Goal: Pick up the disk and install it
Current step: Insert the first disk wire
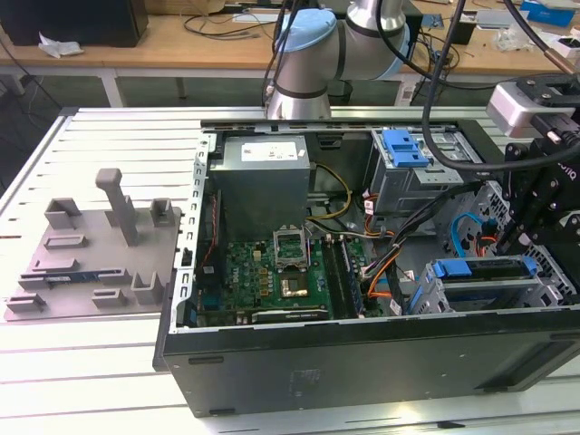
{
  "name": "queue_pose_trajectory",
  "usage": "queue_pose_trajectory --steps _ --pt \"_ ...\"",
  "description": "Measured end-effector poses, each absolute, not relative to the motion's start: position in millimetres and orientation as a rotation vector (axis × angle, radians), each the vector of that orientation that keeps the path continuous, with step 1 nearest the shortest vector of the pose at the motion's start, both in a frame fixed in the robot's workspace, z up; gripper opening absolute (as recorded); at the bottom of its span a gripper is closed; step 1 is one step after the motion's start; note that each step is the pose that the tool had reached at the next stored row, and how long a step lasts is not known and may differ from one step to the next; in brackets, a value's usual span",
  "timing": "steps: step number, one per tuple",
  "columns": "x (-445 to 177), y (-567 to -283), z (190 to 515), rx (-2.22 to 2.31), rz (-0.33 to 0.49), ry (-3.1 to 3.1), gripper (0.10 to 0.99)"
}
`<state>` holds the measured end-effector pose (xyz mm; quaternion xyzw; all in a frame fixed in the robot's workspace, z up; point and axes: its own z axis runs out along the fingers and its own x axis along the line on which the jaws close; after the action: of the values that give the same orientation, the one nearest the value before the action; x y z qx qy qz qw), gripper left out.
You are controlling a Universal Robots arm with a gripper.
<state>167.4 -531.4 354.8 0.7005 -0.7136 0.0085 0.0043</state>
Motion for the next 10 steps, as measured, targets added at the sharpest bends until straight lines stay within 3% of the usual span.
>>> queue_pose_trajectory --steps 10 --pt "167.3 -531.5 354.6 2.195 0.027 -2.236 0.169"
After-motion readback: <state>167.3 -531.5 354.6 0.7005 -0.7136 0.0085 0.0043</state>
